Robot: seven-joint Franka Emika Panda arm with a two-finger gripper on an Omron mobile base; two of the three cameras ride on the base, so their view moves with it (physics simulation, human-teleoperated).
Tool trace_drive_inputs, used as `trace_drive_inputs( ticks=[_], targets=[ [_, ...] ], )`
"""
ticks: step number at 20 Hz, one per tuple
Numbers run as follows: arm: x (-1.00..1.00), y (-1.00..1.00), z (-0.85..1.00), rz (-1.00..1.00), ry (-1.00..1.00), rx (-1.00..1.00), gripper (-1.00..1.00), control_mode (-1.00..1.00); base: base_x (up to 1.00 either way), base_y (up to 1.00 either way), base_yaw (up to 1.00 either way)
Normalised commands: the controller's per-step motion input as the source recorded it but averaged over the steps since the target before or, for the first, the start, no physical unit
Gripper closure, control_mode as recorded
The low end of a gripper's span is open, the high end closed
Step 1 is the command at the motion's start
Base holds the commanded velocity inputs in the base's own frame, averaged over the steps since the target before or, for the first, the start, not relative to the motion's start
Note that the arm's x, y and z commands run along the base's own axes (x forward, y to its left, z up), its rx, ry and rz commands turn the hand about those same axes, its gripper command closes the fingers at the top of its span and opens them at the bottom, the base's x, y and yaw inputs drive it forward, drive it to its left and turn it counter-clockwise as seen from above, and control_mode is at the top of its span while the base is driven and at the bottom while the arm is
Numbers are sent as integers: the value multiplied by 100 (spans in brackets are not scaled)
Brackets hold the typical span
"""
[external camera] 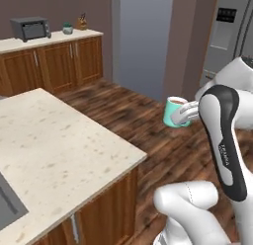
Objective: Pick the cup of tea, navigate to the dining table, and place it on the saucer.
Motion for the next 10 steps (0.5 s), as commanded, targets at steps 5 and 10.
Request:
trace_drive_inputs(
  ticks=[5,10],
  targets=[
    [0,0,0,0,0,0,100,100,22,-97,-23],
    [0,0,0,0,0,0,100,100,69,5,-5]
  ],
)
